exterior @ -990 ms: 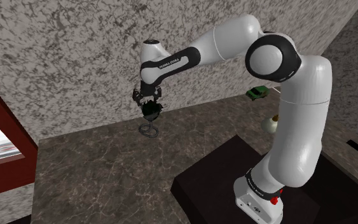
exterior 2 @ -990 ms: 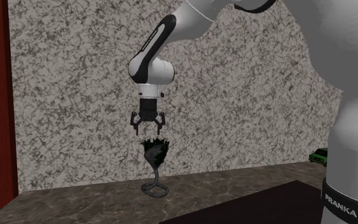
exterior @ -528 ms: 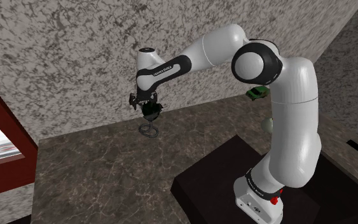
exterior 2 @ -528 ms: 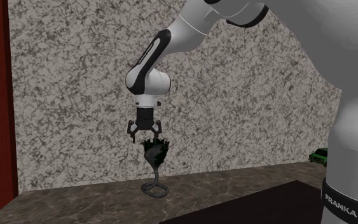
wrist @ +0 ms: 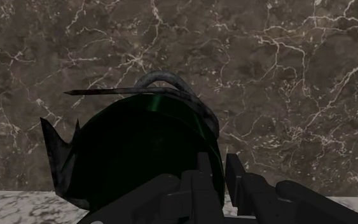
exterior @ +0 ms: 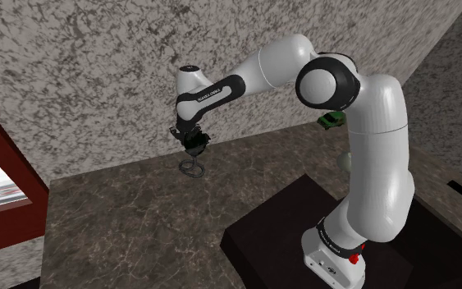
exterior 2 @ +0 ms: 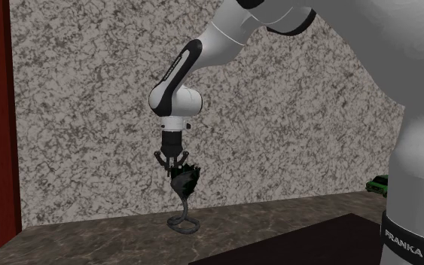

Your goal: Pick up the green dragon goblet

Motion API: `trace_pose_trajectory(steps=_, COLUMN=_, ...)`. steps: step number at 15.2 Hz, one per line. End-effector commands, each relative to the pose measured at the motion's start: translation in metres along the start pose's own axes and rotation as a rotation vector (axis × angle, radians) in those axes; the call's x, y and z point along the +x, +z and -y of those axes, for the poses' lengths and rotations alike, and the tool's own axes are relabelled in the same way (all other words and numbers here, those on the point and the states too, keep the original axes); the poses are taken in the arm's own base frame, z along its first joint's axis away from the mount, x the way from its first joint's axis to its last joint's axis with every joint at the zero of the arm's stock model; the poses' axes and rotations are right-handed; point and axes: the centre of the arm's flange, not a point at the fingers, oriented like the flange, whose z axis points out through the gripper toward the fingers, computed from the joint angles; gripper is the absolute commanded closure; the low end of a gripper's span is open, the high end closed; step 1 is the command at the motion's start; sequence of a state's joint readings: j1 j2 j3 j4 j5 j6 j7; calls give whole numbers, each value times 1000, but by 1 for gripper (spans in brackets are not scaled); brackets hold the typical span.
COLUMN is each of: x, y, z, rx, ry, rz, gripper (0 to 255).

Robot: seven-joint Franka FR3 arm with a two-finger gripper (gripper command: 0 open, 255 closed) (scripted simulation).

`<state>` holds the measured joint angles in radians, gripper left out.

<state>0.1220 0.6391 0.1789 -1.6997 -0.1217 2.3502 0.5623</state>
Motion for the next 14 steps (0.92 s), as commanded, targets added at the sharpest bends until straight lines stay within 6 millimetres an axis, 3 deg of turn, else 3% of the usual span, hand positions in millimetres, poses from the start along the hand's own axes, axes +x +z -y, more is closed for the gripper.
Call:
trace_pose_trajectory(steps=1, x=0, y=0, z=0, rx=0, ry=0, rz=0, gripper=255)
trace_pose_trajectory(steps=6, x=0, y=0, z=0, rx=0, ry=0, rz=0, gripper=255)
trace_pose_trajectory(steps=14, x=1, y=-42, z=1, rx=0, ry=0, rz=0, gripper=255)
